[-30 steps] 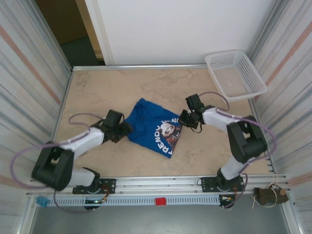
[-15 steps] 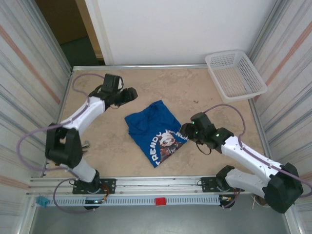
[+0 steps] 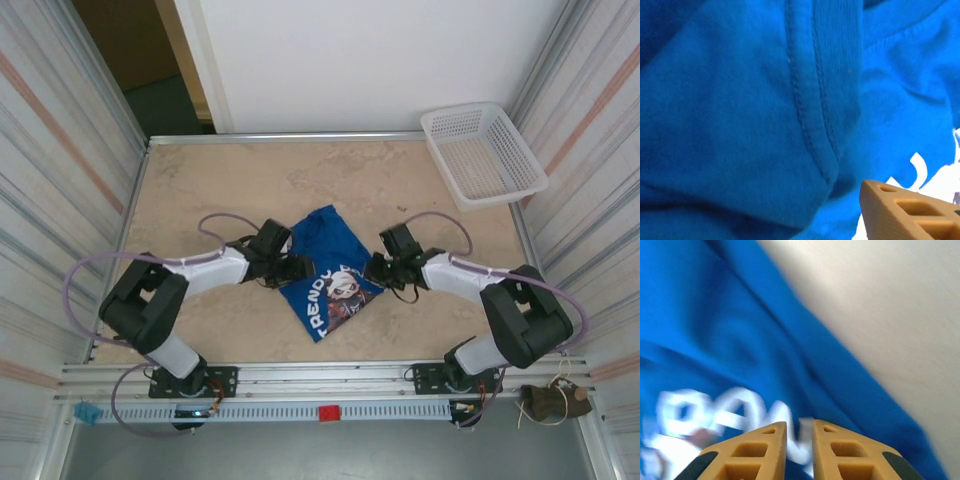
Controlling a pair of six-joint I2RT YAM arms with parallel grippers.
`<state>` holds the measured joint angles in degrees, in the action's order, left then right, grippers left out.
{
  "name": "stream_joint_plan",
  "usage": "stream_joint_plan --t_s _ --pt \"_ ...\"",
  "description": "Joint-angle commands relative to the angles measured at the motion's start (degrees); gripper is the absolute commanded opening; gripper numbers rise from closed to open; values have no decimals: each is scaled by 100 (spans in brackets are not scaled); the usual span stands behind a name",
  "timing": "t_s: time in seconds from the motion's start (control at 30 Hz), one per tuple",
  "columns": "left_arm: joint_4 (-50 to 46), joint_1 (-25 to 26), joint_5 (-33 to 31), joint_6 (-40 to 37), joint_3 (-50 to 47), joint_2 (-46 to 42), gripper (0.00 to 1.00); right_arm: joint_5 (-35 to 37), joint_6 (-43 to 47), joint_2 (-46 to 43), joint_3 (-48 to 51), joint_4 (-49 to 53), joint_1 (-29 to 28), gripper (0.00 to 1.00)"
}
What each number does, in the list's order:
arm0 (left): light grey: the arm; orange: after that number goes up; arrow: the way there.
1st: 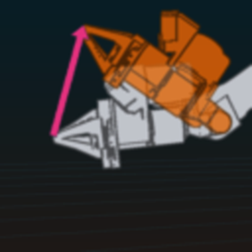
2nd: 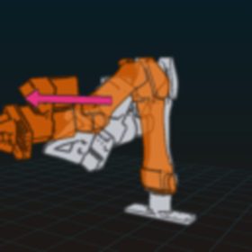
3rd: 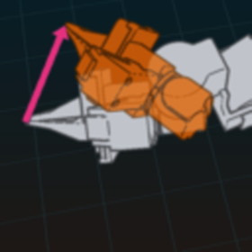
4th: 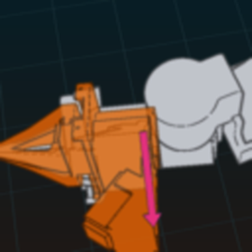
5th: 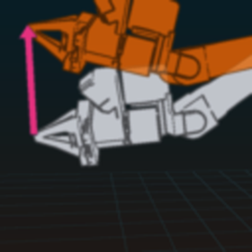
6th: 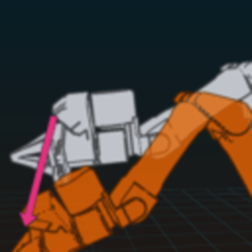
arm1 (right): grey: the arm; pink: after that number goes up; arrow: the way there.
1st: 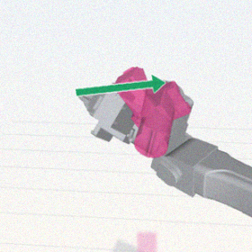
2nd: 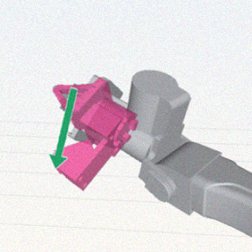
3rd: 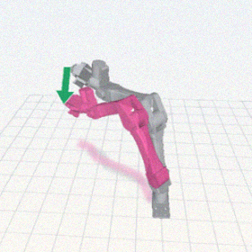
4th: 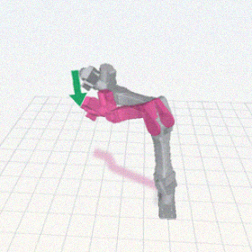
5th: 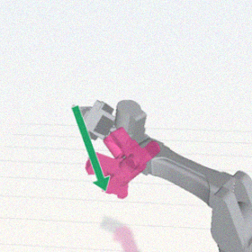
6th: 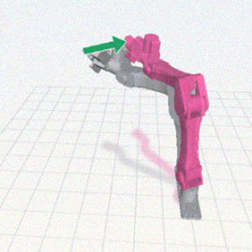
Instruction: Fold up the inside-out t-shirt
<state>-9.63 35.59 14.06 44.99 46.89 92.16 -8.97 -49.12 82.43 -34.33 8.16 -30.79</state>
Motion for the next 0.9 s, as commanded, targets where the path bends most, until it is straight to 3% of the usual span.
stream_joint_plan --t_s 0.0,0.13,0.2,0.27,0.33,0.47,0.57,0.7,0.87 --pt "66 -224 -173 -560 522 409 63 559 -783 -566 764 42 -297 14" --pt "-400 -582 -19 -1221 1218 651 62 1404 -1726 -1660 1148 681 -1146 15" --pt "-726 -813 329 -1486 1565 490 62 1597 -1864 -2184 998 1083 -1280 17" --pt "-954 -958 488 -1676 1780 179 63 1638 -1283 -2524 574 1477 -999 20" --pt "-1257 -1059 482 -1925 2032 -48 64 1356 -493 -2549 17 1699 -356 26" --pt "-2084 -1142 371 -2468 2713 173 65 210 1038 -1650 -1239 1717 1175 50" --pt "-2159 -1142 377 -2518 2808 480 64 -511 1821 -505 -2195 1728 1699 61" --pt "-1886 -1181 336 -2454 2764 867 64 -1007 2248 955 -3178 1733 1811 62" --pt "-1669 -1327 436 -2446 2868 1233 64 -1291 2114 1860 -3463 1376 1795 60"
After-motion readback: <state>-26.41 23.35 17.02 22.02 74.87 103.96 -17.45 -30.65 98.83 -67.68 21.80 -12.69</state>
